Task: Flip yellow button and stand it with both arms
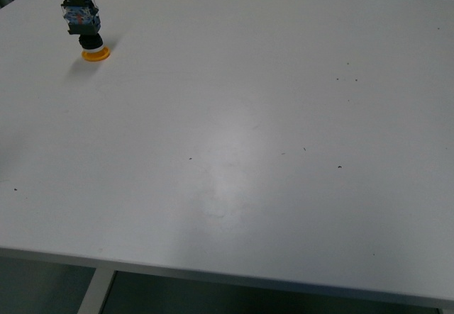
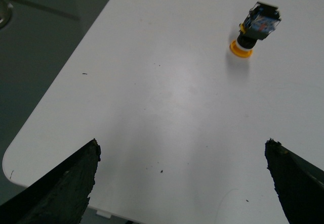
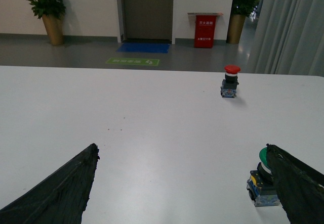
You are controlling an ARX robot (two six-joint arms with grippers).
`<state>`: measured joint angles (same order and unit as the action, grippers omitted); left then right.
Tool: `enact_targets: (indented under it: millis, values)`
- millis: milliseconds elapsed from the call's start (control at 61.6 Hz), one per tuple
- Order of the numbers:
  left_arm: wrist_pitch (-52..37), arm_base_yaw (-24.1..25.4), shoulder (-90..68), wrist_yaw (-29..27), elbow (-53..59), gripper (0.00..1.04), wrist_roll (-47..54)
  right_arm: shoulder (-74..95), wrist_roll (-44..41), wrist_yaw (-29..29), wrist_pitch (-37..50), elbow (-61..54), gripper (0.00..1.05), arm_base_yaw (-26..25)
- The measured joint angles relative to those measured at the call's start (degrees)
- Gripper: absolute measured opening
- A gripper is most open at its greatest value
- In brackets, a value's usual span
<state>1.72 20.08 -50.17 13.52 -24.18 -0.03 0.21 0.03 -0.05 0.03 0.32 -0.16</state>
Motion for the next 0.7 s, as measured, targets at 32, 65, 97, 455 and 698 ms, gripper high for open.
enact_targets:
  millis: [32, 65, 97, 455, 698]
  values:
    - [-0.28, 0.07, -3.5, 0.48, -1.92, 0.98, 0.92, 0.0, 0.0, 0.0, 0.0, 0.0, 0.97, 0.0]
    - [-0.96, -0.09, -6.86, 0.59, -3.72, 0.98, 1.95, 0.0, 0.0, 0.0, 0.0, 0.0, 0.97, 0.0]
    - [-1.29, -0.48, -9.99, 0.98, -5.64, 0.98, 2.89, 0.0, 0.0, 0.0, 0.0, 0.0, 0.97, 0.0]
    - [3.43, -6.95, -38.75, 1.75, -33.09, 0.98, 5.88, 0.0, 0.0, 0.0, 0.0, 0.0, 0.97, 0.0]
    - [6.84, -10.8, -51.91, 1.46, -47.76, 0.98, 5.09, 0.0, 0.0, 0.0, 0.0, 0.0, 0.97, 0.0]
